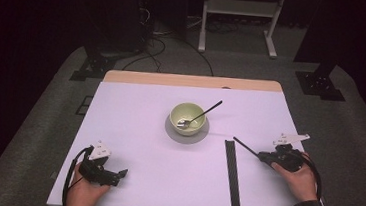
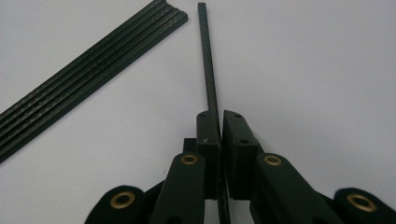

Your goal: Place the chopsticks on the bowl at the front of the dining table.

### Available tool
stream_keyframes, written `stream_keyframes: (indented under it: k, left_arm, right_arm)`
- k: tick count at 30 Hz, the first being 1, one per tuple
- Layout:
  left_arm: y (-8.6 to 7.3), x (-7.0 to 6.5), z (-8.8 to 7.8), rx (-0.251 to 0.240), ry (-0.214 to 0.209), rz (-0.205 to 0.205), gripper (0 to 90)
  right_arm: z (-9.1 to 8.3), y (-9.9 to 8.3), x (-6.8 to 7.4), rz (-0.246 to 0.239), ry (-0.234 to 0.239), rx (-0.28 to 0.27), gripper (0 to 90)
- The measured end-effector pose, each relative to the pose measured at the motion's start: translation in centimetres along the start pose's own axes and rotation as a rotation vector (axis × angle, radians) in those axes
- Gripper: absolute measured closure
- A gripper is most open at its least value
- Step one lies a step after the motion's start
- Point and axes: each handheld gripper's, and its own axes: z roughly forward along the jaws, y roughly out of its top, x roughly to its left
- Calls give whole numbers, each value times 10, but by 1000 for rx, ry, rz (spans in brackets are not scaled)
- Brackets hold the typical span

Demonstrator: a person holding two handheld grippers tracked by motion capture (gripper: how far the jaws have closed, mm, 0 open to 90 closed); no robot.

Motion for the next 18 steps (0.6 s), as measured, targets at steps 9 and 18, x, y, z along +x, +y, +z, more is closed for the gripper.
stream_keyframes:
  k: [9,18]
  left_arm:
    - [0,0,0,0,0,-1,0]
    - [0,0,0,0,0,-1,0]
  right_arm:
    - [-1,1,-1,8,-7,-1,855]
    - [-5,3,0,16,-6,-12,855]
